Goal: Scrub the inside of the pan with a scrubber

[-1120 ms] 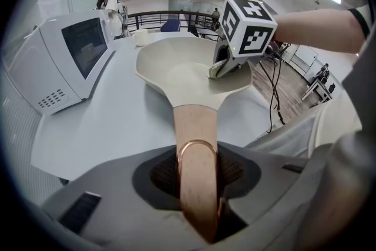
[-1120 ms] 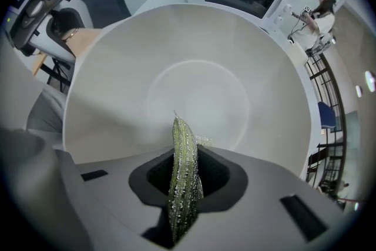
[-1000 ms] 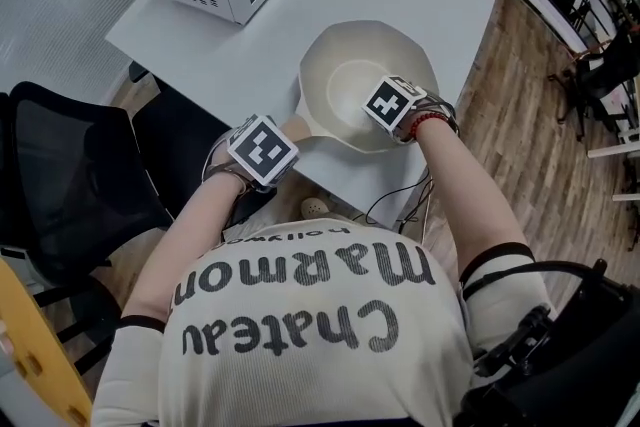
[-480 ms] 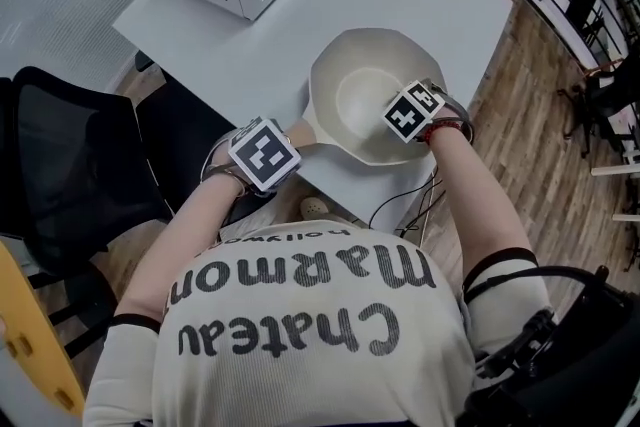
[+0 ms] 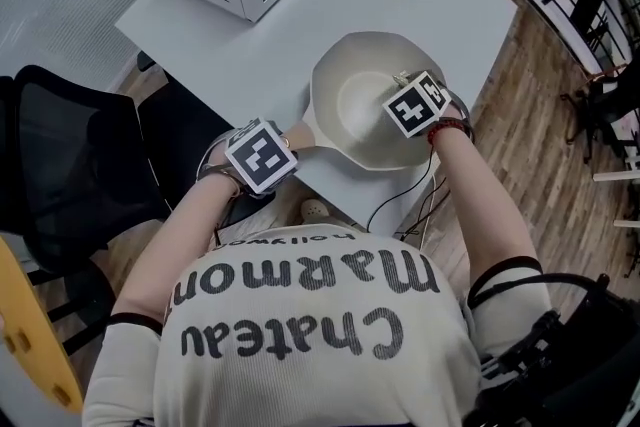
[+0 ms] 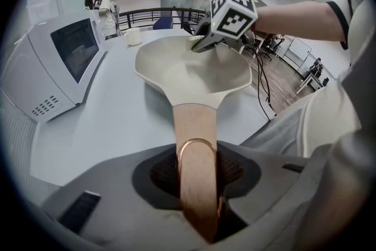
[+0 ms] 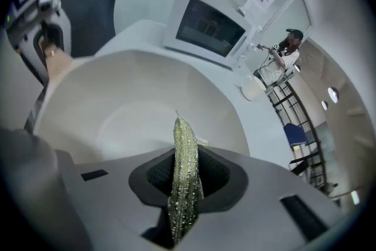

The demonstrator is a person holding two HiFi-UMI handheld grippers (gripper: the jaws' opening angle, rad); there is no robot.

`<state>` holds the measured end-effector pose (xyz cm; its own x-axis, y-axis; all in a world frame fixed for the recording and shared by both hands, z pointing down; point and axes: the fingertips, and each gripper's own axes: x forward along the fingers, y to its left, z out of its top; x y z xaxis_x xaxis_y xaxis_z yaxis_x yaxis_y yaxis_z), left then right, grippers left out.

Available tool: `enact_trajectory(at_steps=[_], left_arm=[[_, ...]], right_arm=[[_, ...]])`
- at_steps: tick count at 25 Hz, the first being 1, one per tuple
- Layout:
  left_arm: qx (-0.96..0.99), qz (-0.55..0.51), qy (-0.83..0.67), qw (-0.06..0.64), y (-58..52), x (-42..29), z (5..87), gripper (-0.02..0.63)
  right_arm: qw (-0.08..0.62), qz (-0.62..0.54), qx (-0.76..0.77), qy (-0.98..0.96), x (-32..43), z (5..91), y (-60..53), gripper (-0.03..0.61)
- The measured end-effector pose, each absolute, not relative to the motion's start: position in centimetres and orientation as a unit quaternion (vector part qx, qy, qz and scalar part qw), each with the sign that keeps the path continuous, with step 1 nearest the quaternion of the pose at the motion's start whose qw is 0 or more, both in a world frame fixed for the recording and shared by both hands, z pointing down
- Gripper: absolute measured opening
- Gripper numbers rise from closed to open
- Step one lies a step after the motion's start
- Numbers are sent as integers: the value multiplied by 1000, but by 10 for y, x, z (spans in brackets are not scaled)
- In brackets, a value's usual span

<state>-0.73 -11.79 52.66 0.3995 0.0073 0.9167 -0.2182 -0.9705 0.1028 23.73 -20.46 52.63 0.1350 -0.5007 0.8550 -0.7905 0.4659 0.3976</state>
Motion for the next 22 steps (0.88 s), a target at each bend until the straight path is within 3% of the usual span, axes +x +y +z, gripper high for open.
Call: enact_trajectory(at_steps=[4,7,11,15,22], left_arm=[[833,542,-87,67,-136,-9,521,138],[831,545,-78,79,-132,-9,522,138],[834,542,-87,66,-138,-8,520,140],[832,538,-72,116,-127,-8,528,138],[833,529,-77,144,-127,-5,532,137]], right_arm=[[410,257,468,-740,163,496,-205,55],[278,384,395,-787,100,491,-195,55],[170,530,324,-765,55,496,-179,55],[184,586,284,-736,49,507,-158,55],[225,591,270,-726,55,511,-143,55]])
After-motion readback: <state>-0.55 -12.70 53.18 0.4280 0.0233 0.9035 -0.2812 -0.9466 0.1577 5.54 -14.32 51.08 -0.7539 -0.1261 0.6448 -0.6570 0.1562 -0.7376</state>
